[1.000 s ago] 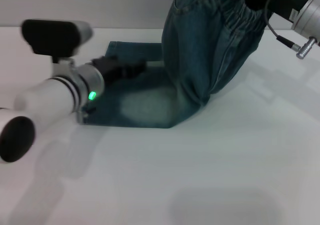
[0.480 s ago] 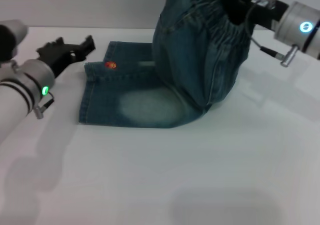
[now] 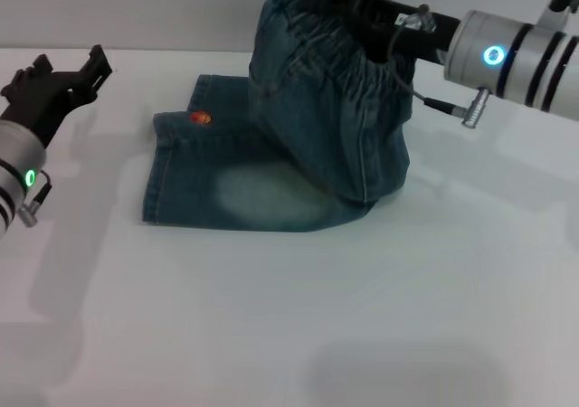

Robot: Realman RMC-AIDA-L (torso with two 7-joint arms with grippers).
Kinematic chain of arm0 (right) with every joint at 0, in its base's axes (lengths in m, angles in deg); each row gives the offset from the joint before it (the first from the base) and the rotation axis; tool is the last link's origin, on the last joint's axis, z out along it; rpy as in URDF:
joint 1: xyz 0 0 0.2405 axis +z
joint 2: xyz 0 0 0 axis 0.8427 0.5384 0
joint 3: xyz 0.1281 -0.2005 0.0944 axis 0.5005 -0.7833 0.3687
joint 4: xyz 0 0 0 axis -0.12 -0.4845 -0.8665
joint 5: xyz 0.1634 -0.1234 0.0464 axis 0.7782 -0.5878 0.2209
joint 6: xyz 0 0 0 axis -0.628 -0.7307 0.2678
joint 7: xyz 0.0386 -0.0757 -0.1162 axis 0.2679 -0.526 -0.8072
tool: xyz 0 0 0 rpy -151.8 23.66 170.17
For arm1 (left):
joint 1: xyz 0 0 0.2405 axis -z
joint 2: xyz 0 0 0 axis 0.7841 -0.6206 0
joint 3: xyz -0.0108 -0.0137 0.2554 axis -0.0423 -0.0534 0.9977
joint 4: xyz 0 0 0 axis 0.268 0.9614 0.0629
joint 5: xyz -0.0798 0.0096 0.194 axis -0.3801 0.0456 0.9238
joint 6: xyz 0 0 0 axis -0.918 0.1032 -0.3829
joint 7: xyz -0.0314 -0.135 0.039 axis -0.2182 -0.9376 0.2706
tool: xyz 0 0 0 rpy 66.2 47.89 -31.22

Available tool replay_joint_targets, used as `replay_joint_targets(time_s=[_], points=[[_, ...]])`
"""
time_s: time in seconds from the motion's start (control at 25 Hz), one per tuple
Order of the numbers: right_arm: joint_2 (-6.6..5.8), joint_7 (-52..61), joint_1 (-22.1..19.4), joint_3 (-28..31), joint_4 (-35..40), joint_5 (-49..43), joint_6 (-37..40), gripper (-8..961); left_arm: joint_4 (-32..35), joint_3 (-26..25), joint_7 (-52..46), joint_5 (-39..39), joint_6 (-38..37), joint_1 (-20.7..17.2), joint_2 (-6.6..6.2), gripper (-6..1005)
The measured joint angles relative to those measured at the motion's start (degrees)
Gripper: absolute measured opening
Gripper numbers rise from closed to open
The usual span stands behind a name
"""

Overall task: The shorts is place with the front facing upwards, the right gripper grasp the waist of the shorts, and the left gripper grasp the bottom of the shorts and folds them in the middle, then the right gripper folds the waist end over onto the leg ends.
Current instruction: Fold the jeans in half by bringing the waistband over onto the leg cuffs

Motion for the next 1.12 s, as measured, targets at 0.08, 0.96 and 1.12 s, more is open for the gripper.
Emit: replay_joint_targets(time_s=[0.08, 0.96, 1.12], points=[[0.01, -0.1, 0.6, -1.3, 0.0, 0.0, 1.1, 111, -0.3, 0.1, 0.0, 0.0, -0.3, -0.2, -0.04, 790], [0.40, 0.4, 9.6, -15.6, -0.7, -0.1, 15.7, 403, -6.0, 2.3, 0.0, 0.4, -1.0, 3.3, -0.15, 786], [0.37, -0.7, 9.1, -17.4, -1.2, -0.5, 16.7, 502, -6.8, 2.6, 0.0, 0.4, -1.7, 4.1, -0.13, 786]])
